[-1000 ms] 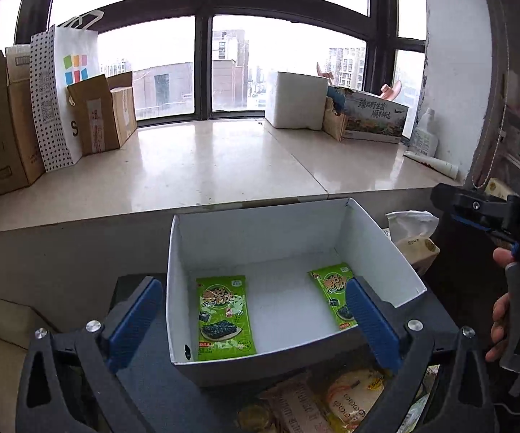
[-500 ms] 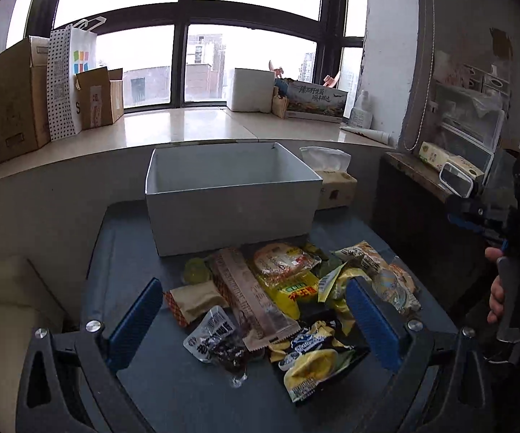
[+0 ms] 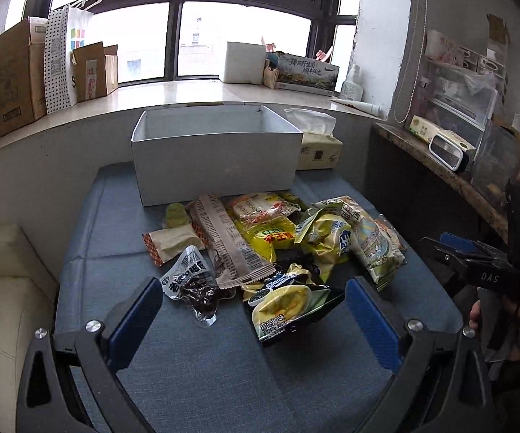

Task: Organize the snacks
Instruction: 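Grasp the long cracker bag with the right gripper, then lift the cracker bag with the right gripper while the left gripper grasps a yellow chip bag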

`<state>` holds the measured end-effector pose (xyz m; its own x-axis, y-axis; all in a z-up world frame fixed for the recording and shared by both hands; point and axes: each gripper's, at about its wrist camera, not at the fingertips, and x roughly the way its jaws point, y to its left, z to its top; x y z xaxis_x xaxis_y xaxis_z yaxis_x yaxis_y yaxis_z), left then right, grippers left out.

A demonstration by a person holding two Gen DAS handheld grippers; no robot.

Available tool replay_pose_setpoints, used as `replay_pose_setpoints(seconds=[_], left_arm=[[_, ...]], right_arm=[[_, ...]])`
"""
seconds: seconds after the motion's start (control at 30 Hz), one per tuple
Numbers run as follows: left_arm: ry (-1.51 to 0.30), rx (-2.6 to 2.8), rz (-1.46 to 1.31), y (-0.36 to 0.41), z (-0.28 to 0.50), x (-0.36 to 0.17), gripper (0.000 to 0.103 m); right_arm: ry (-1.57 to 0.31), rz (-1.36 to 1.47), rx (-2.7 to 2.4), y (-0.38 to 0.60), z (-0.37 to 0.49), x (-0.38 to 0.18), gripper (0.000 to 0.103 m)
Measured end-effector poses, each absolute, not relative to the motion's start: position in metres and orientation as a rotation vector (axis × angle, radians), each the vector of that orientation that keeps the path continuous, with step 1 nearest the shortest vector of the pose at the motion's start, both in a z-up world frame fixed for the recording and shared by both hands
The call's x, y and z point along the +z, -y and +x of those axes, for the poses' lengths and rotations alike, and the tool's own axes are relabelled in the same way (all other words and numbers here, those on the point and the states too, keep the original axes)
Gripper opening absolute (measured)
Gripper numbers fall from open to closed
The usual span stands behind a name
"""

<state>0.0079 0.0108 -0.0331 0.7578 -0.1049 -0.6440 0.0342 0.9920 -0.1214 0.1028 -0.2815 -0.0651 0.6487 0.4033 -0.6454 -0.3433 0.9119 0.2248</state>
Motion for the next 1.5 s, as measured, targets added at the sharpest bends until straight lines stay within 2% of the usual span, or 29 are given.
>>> replay_pose_setpoints(seconds=[0.33, 0.63, 0.7, 0.73, 0.77, 0.8, 0.93, 1.13, 1.3, 1.5], left_arm=[[-0.721, -0.088, -0.077, -0.011, 0.005, -0.041, 0.103], [-0.74, -0.089, -0.087, -0.015, 0.006, -0.05, 0.103], [-0.744, -0.089, -0.084, -0.014, 0.007, -0.051, 0.103], [-0.746, -0.087, -0.078, -0.013, 0.008, -0.052, 0.103], [-0.749, -0.088, -0.073, -0.012, 0.008, -0.053, 0.103], [-0.753, -0.09, -0.07, -0.011, 0.009, -0.055, 0.103], [-0.775, -0.091, -0.046, -0.007, 0.012, -0.06, 0.103], [-0.791, -0.108, -0.018, 0.001, 0.017, -0.065, 0.103], [-0.813, -0.134, 0.05, 0.016, 0.028, -0.072, 0.103], [-0.86, -0.205, 0.12, 0.039, 0.052, -0.087, 0.103]], right_arm=[[-0.858, -0.118, 0.42, 0.237, 0.151, -0.094, 0.103], [-0.993, -0.095, 0.39, 0.235, 0.209, -0.117, 0.103], [-1.02, -0.116, 0.402, 0.23, 0.212, -0.124, 0.088], [-1.0, -0.152, 0.391, 0.227, 0.209, -0.124, 0.084], [-0.989, -0.167, 0.415, 0.224, 0.206, -0.123, 0.069], [-0.984, -0.167, 0.455, 0.222, 0.201, -0.121, 0.045], [-0.968, -0.215, 0.484, 0.216, 0.187, -0.116, 0.041], [-0.925, -0.019, 0.502, 0.25, 0.169, -0.093, 0.041], [-0.818, 0.16, 0.542, 0.289, 0.142, -0.062, 0.041], [-0.76, 0.238, 0.529, 0.317, 0.12, -0.046, 0.041]])
